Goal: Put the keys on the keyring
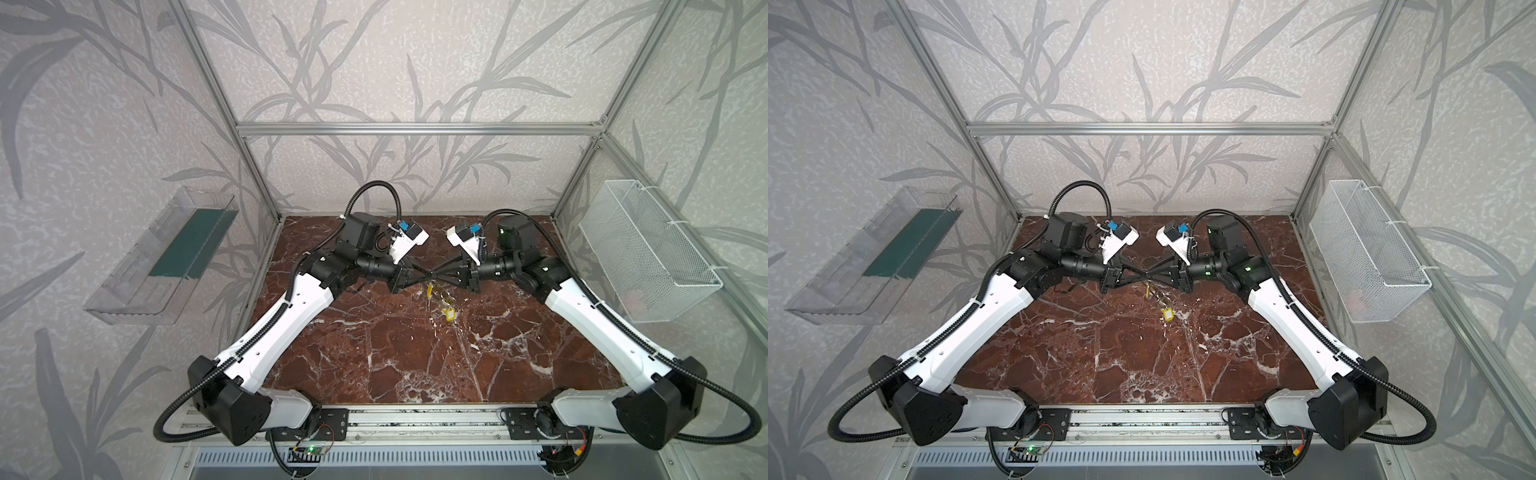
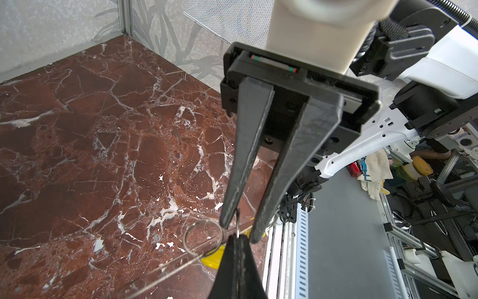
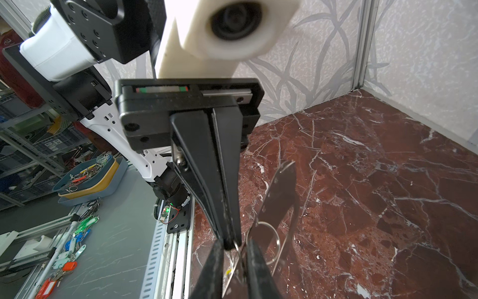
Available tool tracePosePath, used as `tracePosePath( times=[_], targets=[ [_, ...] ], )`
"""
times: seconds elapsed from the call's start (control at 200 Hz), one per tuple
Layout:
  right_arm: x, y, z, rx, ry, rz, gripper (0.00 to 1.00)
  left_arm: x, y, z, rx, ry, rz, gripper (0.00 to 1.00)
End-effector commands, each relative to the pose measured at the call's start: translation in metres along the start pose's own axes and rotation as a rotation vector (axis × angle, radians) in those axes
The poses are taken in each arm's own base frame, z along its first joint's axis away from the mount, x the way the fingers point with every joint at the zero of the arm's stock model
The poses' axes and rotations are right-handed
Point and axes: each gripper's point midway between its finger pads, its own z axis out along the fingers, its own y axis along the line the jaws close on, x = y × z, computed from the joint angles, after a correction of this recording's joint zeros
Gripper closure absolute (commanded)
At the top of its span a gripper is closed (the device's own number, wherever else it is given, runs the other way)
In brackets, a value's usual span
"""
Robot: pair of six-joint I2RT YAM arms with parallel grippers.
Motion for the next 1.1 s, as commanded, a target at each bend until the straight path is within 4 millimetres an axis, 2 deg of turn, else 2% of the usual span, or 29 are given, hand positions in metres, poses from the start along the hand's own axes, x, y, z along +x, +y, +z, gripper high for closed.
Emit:
tracePosePath(
  times=[0.0,0.185,0.54,0.58,0.62,0.805,1.1],
  targets=[
    [-0.003,0.012,0.002,-0.052,0.004,-0.001,0.86,-0.018,-0.018,-0.012,0.024,-0.054,0.073,1.00],
    [-0.001,0.014,0.002,-0.057,0.013,0.003,1.00,-0.018,-0.017,-0.012,0.021,-0.053,0.068,1.00],
    [-0.007,0.015,-0.003,-0.017,-0.013,-0.026,1.00,-0.022,-0.016,-0.013,0.005,-0.087,0.063,1.00],
    [-0.009,0.012,-0.004,0.002,-0.027,-0.028,1.00,-0.024,-0.014,-0.014,-0.012,-0.101,0.060,0.92],
    [-0.014,0.009,-0.006,0.021,-0.053,-0.034,1.00,-0.027,-0.012,-0.016,-0.031,-0.119,0.057,0.83],
    [-0.038,-0.007,-0.025,0.101,-0.223,-0.034,1.00,-0.038,-0.009,-0.030,-0.088,-0.214,0.054,0.70],
    [-0.079,-0.011,-0.050,0.112,-0.475,-0.019,1.00,-0.052,0.002,-0.039,-0.154,-0.333,0.024,0.68]
  ],
)
